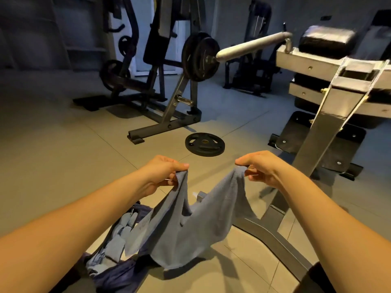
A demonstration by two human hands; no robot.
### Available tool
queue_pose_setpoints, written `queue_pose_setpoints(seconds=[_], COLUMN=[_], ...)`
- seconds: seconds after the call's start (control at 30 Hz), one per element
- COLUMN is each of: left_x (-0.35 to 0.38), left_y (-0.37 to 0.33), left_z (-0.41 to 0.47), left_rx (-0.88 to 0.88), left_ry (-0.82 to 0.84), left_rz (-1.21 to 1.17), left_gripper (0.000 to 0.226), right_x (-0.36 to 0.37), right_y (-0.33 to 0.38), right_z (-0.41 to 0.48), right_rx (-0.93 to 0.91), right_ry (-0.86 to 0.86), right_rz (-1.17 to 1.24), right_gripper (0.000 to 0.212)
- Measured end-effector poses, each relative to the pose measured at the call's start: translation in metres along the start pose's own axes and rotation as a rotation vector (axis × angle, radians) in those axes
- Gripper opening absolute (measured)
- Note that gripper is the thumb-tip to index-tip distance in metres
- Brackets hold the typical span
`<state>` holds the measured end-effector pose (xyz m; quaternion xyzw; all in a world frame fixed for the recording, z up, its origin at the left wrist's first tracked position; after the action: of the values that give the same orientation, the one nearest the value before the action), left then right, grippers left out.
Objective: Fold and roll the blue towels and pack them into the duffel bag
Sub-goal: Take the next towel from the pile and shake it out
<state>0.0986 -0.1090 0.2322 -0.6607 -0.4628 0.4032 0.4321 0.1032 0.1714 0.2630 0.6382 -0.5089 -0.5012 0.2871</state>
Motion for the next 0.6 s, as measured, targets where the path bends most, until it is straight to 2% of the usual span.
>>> queue_pose_setpoints(seconds=[0.07, 0.2, 0.33, 0.5, 0.6], left_x=[0.0, -0.005, -0.009, -0.008, -0.008], left_y=[-0.003, -0.009, -0.014, -0.015, -0.019], left_z=[-0.001, -0.006, -0.01, -0.012, -0.014], left_rx=[-0.018, -0.032, 0.018, 0.072, 0.124], left_ry=[0.011, 0.097, 0.093, 0.06, 0.035], left_rz=[-0.043, -0.118, -0.152, -0.122, -0.082], left_gripper=[0.019, 0.022, 0.02, 0.018, 0.012], right_x=[0.014, 0.039, 0.051, 0.062, 0.067], right_y=[0.006, 0.02, 0.033, 0.036, 0.039], right_z=[-0.004, -0.017, -0.03, -0.036, -0.037], right_rx=[-0.006, -0.058, -0.213, -0.366, -0.409], right_ry=[0.081, 0.331, 0.488, 0.459, 0.413], right_rz=[0.06, 0.147, 0.036, -0.189, -0.244], right_gripper=[0.014, 0.023, 0.02, 0.013, 0.011])
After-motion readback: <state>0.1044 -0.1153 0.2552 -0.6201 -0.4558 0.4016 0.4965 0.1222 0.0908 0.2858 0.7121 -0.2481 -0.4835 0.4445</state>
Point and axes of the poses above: each hand's wrist, its own z-axis towards the middle knuckle, its own x-axis out of the palm, y = z × x, the point moved 3 cm from there along z, towards the middle knuckle, and after that the axes turned 3 degrees about y, right-handed, at the moved point
